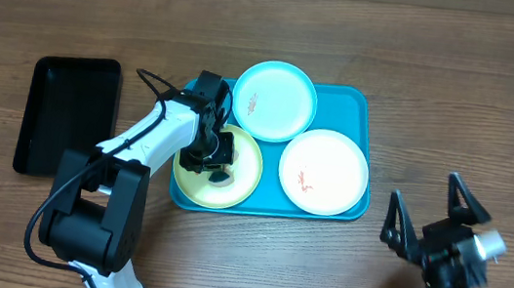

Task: Clean dirty plates on tray and stack at the side

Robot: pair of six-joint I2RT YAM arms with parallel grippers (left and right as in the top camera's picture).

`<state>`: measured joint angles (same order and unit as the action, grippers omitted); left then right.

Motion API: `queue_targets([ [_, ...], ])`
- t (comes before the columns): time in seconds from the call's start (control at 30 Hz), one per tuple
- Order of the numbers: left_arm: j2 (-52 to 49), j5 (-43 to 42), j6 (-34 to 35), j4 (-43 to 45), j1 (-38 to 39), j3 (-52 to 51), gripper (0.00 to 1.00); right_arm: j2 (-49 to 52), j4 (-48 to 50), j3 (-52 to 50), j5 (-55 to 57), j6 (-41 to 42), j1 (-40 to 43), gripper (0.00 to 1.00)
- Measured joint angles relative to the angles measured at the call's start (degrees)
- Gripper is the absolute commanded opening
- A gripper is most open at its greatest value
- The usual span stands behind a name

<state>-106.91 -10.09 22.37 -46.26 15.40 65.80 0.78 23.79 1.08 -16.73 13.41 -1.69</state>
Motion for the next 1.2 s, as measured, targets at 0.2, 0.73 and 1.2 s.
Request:
queue_targets([
  [0.2,0.0,1.0,0.0,1.3,0.0,0.0,0.04,0.7,-9.0,7.9,-3.4,-1.0,0.0,1.00],
  [0.73,0.2,2.1,0.0,1.3,0.0,0.0,0.04,48.9,-58.2,68.3,-15.2,-3.6,0.0,1.00],
  [1.2,0.2,2.2,0.0,0.8,0.0,0.2,0.04,80.5,-77.0,81.6,-5.2,4.7,-16.2,0.57],
])
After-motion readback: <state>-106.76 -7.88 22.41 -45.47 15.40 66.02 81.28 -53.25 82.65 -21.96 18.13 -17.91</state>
